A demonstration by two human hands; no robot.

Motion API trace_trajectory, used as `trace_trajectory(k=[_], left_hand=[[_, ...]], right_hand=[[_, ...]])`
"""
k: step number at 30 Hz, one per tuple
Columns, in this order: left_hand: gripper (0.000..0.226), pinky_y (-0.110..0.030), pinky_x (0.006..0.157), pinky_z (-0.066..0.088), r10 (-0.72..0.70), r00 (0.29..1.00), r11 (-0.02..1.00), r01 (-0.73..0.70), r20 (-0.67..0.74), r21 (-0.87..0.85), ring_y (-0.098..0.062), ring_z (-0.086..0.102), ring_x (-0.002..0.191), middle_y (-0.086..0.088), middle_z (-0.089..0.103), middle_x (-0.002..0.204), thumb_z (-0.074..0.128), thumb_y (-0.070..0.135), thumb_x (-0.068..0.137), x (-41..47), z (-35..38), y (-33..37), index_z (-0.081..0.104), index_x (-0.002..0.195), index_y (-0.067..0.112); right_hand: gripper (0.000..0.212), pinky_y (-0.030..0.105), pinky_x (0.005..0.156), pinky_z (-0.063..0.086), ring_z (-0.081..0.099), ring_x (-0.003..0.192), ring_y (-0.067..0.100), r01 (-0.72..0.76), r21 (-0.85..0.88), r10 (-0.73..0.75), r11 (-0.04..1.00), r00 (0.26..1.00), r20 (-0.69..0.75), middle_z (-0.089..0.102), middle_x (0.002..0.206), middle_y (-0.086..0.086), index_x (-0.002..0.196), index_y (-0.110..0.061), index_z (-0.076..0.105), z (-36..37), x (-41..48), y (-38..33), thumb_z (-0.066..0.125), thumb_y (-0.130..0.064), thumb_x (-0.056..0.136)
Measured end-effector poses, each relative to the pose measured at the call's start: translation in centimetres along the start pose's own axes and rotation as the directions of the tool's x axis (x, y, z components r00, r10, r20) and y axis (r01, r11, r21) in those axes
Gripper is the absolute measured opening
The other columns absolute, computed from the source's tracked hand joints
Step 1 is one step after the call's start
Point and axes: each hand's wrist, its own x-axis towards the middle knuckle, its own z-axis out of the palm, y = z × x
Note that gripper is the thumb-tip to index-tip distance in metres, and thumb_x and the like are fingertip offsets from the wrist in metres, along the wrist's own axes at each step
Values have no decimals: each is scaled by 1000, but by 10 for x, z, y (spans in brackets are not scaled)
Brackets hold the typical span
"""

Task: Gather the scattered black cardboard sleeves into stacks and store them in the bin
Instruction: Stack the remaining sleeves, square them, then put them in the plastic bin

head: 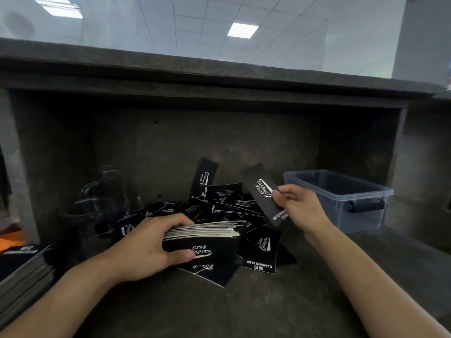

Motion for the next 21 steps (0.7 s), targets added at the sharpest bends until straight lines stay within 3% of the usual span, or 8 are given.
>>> trace_trajectory(k=[3,6,8,11,13,17,19,21], left_hand=[[33,-27,93,53,-6,1000,1000,5,-12,-18,5,67,100,26,71,107,83,38,81,0,-1,0,66,110,37],[34,-29,93,53,-16,1000,1000,17,6,-8,4,67,99,26,71,106,83,43,80,-1,-1,-1,65,108,39],[35,-26,91,53,-19,1000,1000,19,15,-1,6,67,99,28,69,107,83,45,79,-1,0,0,64,108,40],[37,-24,89,53,-19,1000,1000,19,15,-4,6,67,97,29,69,106,83,46,78,-1,0,0,64,108,40],[41,-23,88,51,-15,1000,1000,15,6,4,7,65,99,30,67,108,83,49,77,0,0,-2,62,110,42],[83,-24,106,39,-57,998,998,57,-9,-3,11,48,121,39,46,135,82,56,73,-1,1,-4,32,140,59],[98,-30,114,36,-43,999,998,44,13,-46,8,45,129,44,40,141,83,54,74,-2,0,-3,16,144,69],[98,-37,118,36,-27,999,997,29,34,-74,5,46,133,44,43,141,83,49,76,-2,-1,-1,16,145,70]], right_hand=[[11,20,61,57,75,82,15,-38,35,34,999,995,93,76,101,11,109,-5,61,8,-4,-1,63,-6,99],[24,28,71,64,76,95,23,-101,274,51,956,982,183,76,110,14,117,-4,61,15,-10,-6,63,5,94],[22,32,78,63,76,99,23,-182,390,75,903,959,274,77,112,12,118,-3,65,20,-15,-7,63,-1,97],[19,27,78,55,72,86,18,-164,243,88,956,951,296,77,98,6,106,-8,72,26,-19,-2,67,-24,97],[19,23,70,47,61,74,13,-120,161,75,980,963,261,72,84,3,99,-7,73,26,-17,0,72,-25,93],[13,26,78,49,69,91,15,-196,129,111,972,870,481,79,101,5,103,-13,72,21,-18,-2,73,-18,91],[32,32,92,52,72,105,22,-242,57,163,969,793,586,78,111,9,106,-13,72,24,-22,-1,72,-39,87],[57,36,99,54,72,111,26,-240,59,162,969,797,581,77,114,11,116,-11,72,28,-24,-4,65,-57,83]])
